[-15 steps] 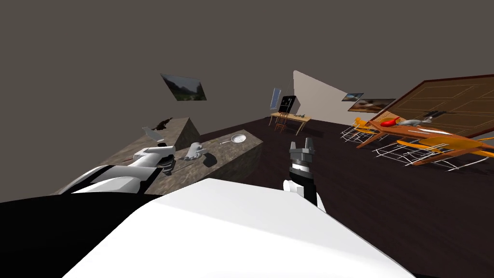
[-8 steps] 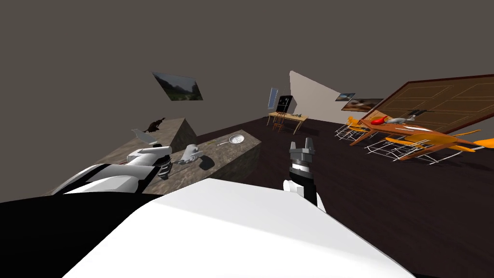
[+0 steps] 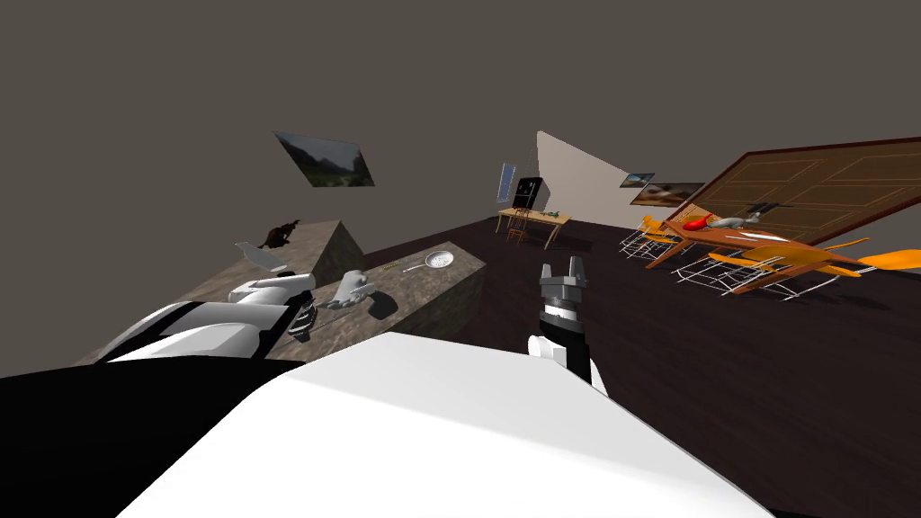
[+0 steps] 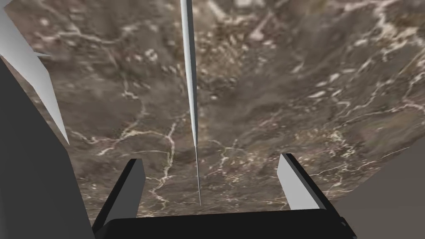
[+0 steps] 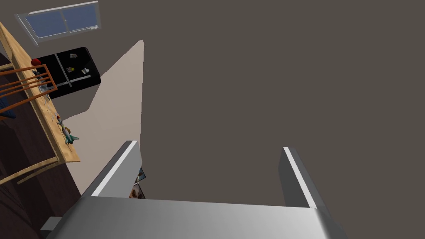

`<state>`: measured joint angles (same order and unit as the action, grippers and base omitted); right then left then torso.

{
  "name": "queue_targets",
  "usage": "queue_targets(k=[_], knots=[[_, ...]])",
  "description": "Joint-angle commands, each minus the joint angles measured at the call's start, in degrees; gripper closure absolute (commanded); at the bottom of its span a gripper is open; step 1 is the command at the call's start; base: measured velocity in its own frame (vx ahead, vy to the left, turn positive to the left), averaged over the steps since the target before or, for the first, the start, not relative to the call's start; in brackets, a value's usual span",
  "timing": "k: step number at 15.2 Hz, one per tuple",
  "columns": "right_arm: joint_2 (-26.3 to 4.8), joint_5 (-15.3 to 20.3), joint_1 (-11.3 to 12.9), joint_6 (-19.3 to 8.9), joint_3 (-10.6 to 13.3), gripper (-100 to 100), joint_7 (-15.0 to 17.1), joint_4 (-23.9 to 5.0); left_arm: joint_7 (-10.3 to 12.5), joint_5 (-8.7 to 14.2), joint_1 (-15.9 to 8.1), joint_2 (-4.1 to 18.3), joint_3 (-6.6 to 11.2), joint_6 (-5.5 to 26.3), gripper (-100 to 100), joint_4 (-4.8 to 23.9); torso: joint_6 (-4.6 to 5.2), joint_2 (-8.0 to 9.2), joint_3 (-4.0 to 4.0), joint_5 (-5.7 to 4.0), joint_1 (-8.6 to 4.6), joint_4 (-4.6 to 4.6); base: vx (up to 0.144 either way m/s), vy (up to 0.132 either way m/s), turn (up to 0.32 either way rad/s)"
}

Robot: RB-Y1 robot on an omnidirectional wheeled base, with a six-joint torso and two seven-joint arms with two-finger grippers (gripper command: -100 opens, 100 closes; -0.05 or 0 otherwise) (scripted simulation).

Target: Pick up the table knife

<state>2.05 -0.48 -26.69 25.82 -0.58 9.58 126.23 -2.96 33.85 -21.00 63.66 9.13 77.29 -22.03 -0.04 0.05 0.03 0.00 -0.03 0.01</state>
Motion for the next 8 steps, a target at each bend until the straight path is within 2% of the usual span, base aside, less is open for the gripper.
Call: queue_targets(k=[1,2,3,4,5,6,7,8], knots=[[0.0,0.0,0.0,0.0,0.0,0,0.0,0.0,0.4,-0.1,1.4,-0.2,1.04,0.7,-100,-1.9,0.00,0.00,0.00,0.00,0.00,0.00,0.000,0.000,0.000],[0.0,0.0,0.0,0.0,0.0,0,0.0,0.0,0.1,-1.4,2.8,-0.8,3.28,0.9,-100,-3.0,0.00,0.00,0.00,0.00,0.00,0.00,0.000,0.000,0.000],[0.0,0.0,0.0,0.0,0.0,0,0.0,0.0,0.1,-1.4,2.8,-0.8,3.28,0.9,-100,-3.0,-0.01,0.01,0.00,0.00,0.00,0.00,0.000,0.000,0.000],[0.0,0.0,0.0,0.0,0.0,0,0.0,0.0,-0.2,-2.6,4.1,-1.4,5.47,1.1,-100,-4.0,0.00,0.01,0.01,0.00,0.00,0.00,0.000,0.000,0.000],[0.0,0.0,0.0,0.0,0.0,0,0.0,0.0,-0.2,-2.6,4.1,-1.4,5.53,1.1,-100,-4.0,0.00,0.02,0.01,0.00,0.01,0.00,0.000,0.000,0.000],[0.0,0.0,0.0,0.0,0.0,0,0.0,0.0,-0.6,-3.8,5.4,-1.9,7.58,1.3,-100,-5.0,0.00,0.01,0.01,0.00,0.00,0.00,0.004,-0.004,0.013],[0.0,0.0,0.0,0.0,0.0,0,0.0,0.0,-0.6,-3.8,5.4,-1.9,7.78,1.3,-100,-5.0,-0.01,0.01,0.01,0.00,-0.01,0.00,0.003,-0.004,0.011],[0.0,0.0,0.0,0.0,0.0,0,0.0,0.0,-0.9,-5.0,6.7,-2.5,9.81,1.4,-100,-6.0,0.00,0.00,0.00,0.00,-0.01,0.00,-0.004,0.004,-0.013]])
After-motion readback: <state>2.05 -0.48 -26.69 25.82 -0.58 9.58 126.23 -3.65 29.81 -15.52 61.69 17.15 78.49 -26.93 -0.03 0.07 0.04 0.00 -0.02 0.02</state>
